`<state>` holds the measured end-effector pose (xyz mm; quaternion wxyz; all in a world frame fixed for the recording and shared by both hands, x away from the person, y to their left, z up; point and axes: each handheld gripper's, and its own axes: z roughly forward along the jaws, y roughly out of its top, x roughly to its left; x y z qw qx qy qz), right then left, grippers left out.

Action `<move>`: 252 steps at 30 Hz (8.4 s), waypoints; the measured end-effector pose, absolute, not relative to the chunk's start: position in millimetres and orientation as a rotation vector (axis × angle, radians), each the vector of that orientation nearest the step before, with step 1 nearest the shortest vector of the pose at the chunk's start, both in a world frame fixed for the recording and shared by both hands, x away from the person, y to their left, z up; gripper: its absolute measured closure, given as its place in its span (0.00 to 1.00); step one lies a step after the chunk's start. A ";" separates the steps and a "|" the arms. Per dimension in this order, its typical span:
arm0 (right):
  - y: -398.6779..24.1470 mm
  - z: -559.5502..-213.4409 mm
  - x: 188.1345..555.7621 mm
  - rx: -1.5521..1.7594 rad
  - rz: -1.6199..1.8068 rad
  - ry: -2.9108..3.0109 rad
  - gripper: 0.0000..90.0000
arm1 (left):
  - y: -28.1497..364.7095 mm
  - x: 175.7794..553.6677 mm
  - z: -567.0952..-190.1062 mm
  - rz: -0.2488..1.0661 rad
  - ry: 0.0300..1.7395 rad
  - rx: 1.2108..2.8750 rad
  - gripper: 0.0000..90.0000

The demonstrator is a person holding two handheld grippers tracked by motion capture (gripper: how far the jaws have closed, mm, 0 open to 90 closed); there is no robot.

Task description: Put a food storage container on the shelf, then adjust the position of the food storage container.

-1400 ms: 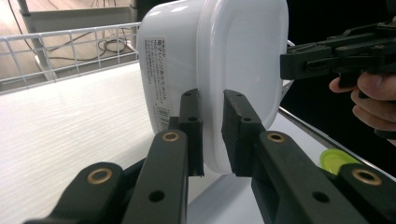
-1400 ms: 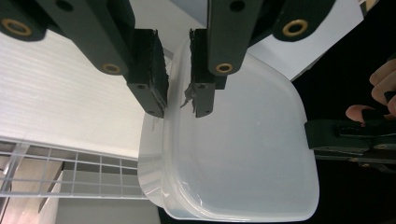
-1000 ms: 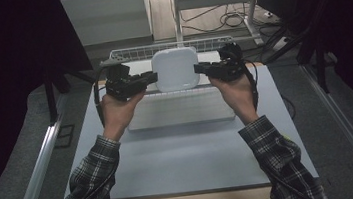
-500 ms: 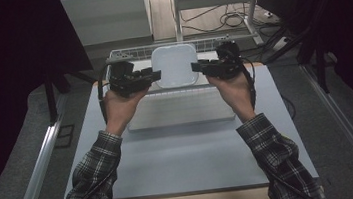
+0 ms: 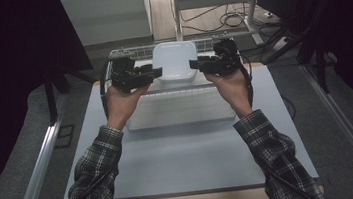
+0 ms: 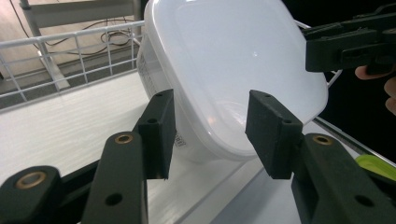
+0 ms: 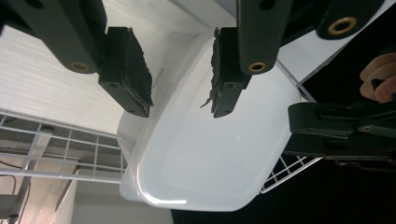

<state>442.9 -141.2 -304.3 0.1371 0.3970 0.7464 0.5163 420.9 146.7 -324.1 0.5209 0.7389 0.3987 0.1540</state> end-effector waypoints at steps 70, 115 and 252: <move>-179.2 -393.2 347.9 0.881 1.374 2.300 0.10 | 163.9 303.0 -418.4 0.401 0.845 1.929 0.06; -210.1 -464.8 300.2 1.119 1.200 2.361 0.26 | 174.8 255.4 -506.9 0.451 0.878 2.011 0.04; -203.8 -512.4 308.7 1.335 1.160 2.613 0.98 | 163.0 262.7 -517.5 0.326 0.877 2.132 0.05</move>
